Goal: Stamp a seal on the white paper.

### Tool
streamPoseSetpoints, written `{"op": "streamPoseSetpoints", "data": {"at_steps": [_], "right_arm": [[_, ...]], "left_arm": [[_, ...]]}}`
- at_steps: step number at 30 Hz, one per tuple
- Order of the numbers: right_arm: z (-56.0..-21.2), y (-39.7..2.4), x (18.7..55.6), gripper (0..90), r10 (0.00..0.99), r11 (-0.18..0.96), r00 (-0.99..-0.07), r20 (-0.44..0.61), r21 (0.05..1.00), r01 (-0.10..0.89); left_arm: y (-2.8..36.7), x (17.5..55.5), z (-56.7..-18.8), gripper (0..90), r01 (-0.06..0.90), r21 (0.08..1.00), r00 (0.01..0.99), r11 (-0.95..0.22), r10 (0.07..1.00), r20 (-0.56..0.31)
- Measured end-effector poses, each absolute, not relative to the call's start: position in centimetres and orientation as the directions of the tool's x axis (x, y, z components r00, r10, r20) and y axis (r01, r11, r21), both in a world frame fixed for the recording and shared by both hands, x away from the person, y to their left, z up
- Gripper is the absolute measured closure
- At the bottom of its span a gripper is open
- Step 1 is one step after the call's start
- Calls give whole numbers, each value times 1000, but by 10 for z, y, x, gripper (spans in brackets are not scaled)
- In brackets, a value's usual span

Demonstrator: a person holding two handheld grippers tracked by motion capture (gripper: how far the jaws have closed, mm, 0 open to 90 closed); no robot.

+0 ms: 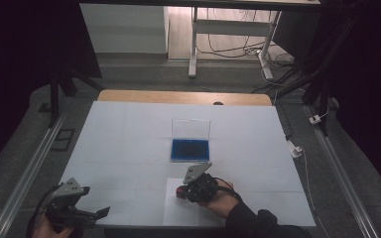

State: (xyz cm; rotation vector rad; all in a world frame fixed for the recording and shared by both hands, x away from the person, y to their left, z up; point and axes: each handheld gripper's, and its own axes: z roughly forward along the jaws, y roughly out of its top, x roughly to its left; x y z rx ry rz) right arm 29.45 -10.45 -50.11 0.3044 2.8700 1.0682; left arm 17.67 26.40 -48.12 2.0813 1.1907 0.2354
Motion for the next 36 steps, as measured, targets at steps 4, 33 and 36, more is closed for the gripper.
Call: {"op": "streamPoseSetpoints", "data": {"at_steps": [4,33,36], "right_arm": [[-505,-104,294,802,201,744,-980,6,650,156],[-509,-108,293,810,219,727,-976,18,663,176],[-508,-106,288,810,211,744,-977,-25,653,144]], "left_arm": [[264,177,-481,10,678,662,558,-318,810,-183],[263,177,-481,11,681,658,557,-321,810,-182],[263,177,-481,11,681,658,556,-321,811,-180]]}}
